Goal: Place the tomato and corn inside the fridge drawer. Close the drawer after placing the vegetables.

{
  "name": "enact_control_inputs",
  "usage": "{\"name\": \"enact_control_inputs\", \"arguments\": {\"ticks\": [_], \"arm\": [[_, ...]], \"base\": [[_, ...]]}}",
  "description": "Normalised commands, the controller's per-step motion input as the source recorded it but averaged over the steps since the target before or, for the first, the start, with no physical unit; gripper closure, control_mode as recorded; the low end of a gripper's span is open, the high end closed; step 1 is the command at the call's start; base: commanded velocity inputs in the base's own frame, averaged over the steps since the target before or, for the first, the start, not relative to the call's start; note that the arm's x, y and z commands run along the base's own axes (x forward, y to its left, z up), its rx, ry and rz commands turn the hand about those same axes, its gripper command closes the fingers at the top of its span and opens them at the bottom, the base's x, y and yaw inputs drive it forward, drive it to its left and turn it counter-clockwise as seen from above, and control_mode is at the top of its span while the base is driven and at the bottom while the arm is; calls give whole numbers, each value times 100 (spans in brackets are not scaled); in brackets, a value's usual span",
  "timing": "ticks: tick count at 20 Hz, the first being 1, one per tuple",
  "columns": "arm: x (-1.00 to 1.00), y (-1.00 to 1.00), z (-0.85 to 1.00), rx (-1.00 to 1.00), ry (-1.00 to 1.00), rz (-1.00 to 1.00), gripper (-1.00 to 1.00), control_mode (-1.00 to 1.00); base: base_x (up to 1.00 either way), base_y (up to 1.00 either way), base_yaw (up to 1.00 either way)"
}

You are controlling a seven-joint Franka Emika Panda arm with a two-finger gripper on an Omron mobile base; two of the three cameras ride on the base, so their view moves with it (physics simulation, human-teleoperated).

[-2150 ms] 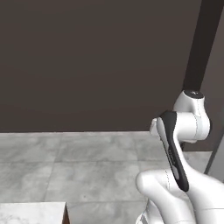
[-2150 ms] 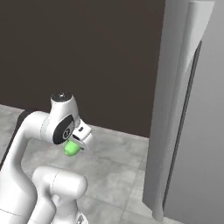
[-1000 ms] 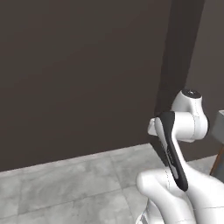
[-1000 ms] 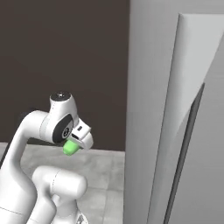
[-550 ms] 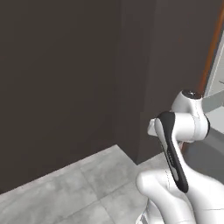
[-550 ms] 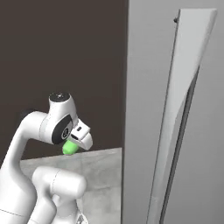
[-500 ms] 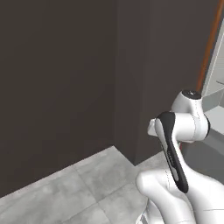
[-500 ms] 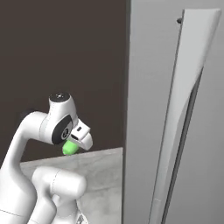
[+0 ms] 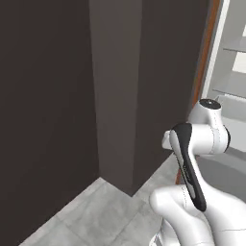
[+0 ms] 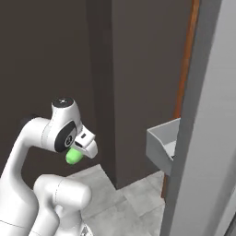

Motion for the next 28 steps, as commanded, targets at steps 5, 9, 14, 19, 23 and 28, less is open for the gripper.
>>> {"name": "enact_control_inputs", "arguments": {"ticks": [5, 9, 14, 19, 23, 28], "arm": [[0, 0, 0, 0, 0, 0, 100, 100], [0, 0, 0, 0, 0, 0, 100, 100], [0, 0, 0, 0, 0, 0, 100, 100], [0, 0, 0, 0, 0, 0, 100, 100], [0, 0, 0, 0, 0, 0, 100, 100], [0, 0, 0, 0, 0, 0, 100, 100]], "base": [[56, 29, -51], [51, 24, -51], [37, 26, -49], [27, 0, -39], [35, 3, -34], [48, 31, -33]]}}
